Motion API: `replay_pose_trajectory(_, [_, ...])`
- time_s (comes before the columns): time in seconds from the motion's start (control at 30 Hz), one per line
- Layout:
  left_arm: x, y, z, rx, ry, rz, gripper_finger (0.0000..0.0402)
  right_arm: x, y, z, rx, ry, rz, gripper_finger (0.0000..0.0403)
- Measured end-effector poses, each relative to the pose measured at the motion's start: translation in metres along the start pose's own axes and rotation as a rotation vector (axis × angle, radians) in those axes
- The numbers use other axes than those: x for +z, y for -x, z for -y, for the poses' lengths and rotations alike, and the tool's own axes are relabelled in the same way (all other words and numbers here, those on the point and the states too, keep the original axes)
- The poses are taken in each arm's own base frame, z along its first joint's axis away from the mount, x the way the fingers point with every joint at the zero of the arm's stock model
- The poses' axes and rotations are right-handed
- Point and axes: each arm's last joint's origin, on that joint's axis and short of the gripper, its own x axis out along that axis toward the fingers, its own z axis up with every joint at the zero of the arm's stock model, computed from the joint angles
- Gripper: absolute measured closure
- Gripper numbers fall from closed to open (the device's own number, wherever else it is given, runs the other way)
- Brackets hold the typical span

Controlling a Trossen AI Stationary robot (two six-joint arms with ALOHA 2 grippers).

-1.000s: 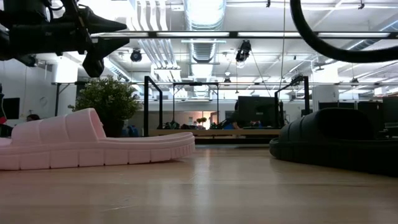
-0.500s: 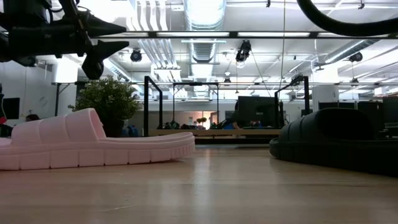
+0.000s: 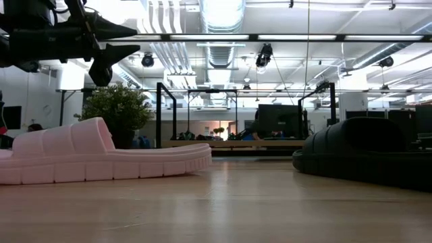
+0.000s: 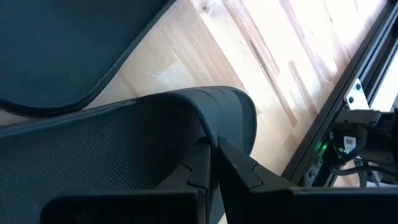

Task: Pick and place slides into the shelf
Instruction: Put the right black slipper on the shelf

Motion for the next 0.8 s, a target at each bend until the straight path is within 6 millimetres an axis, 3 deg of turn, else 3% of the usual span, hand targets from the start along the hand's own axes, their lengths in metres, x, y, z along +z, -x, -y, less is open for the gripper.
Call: replay_pose_trajectory(0.8, [0.0002,0.0,0.0,0.002,-0.01,0.003,0.0258,0.0017,0.0022,0.0013,0.01,0.023,0.006,0.0392])
